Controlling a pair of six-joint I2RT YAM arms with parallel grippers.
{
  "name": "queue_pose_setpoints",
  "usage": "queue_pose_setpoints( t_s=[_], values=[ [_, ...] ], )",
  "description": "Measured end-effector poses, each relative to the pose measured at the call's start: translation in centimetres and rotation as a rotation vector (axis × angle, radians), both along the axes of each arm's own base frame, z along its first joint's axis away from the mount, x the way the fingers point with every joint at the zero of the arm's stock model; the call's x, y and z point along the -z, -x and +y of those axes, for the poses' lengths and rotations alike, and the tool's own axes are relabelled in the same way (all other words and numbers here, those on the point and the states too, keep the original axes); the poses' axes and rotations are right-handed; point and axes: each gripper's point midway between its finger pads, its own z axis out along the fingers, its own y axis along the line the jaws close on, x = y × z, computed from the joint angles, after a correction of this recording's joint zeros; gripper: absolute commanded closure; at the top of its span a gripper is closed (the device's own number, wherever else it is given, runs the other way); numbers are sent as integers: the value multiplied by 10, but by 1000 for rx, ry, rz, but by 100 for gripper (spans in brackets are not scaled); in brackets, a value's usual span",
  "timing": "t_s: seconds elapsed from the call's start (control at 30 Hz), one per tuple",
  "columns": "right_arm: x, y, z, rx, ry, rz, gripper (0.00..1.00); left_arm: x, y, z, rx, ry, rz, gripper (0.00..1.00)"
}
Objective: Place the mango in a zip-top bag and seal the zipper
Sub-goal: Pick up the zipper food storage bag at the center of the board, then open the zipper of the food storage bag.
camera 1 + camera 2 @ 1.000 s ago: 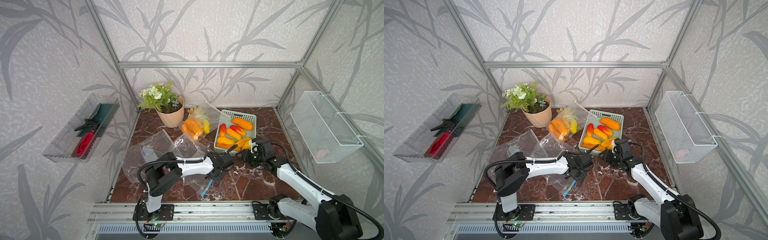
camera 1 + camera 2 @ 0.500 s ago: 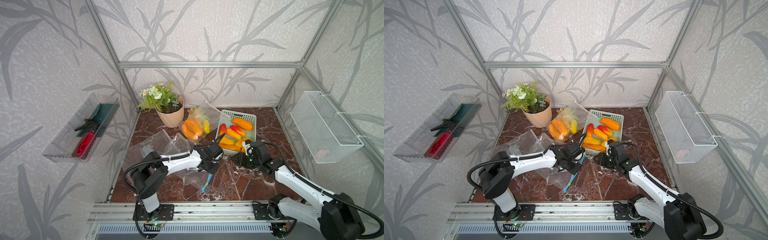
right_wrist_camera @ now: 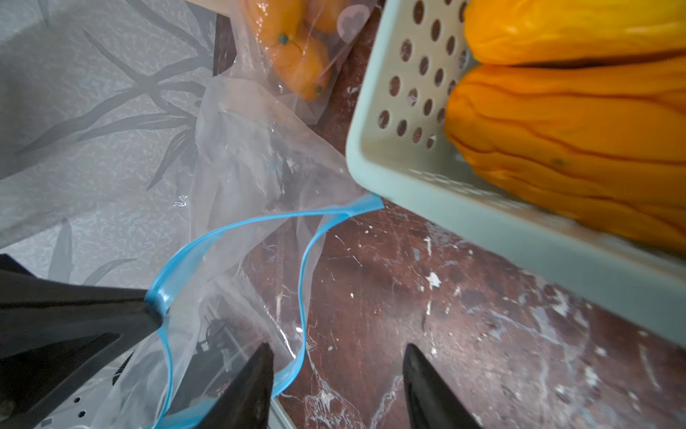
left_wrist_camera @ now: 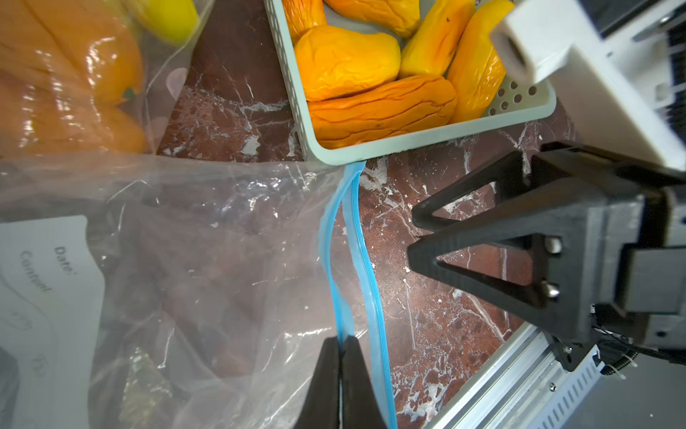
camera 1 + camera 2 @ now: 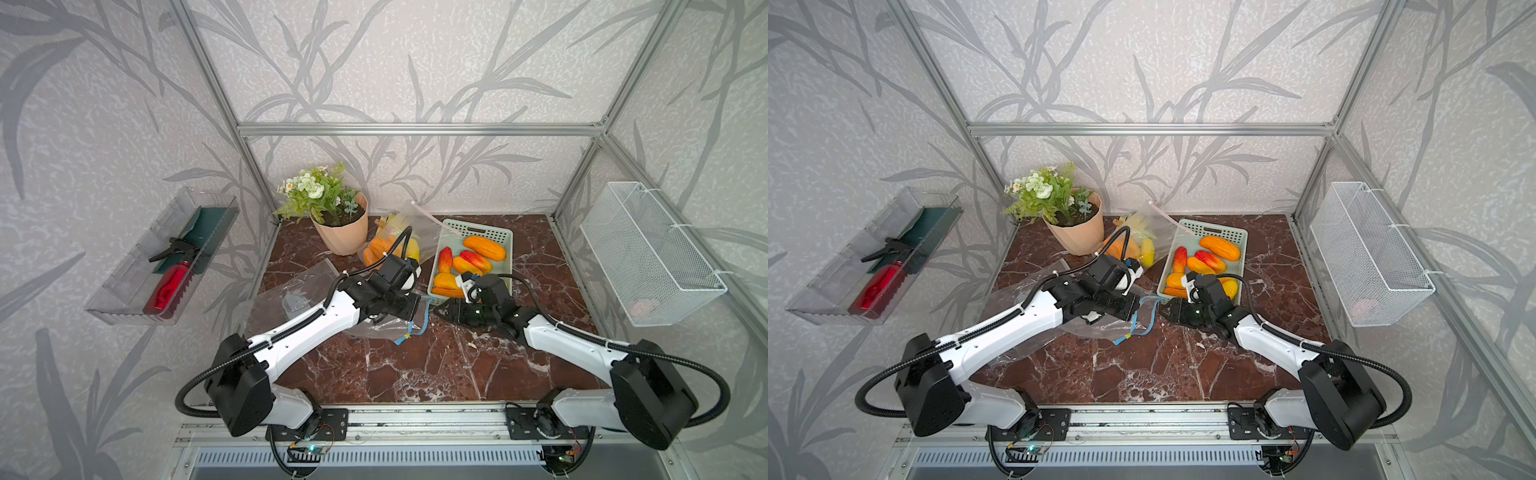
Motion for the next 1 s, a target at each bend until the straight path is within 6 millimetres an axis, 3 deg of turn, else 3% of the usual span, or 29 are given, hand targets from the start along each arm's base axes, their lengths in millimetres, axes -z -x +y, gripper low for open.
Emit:
queue_pose_setpoints(
  t_s=[0.17, 0.3, 0.47, 0.57, 0.63, 0.83, 1.0],
  values=[
    [-5, -3, 28, -43, -29, 12, 44, -2, -4, 7, -34, 5, 4, 100],
    [1, -5, 45, -59, -38, 31, 60, -2, -6, 9, -48, 5, 8, 100],
    [9, -13, 53, -47, -33, 46, 69, -2, -6, 11, -56, 5, 10, 100],
    [-5, -26, 61, -38, -54, 12, 84, -4, -6, 12, -62, 8, 9, 100],
    [-16, -33, 66, -31, -73, -15, 100, -6, -7, 14, -73, 8, 4, 100],
    [-41, -52, 55, 58, 3, -88, 100, -33, -25, 33, -177, -55, -57, 100],
    [-99, -72, 45, 138, 55, -189, 100, -70, -49, 48, -298, -99, -160, 100]
  ],
)
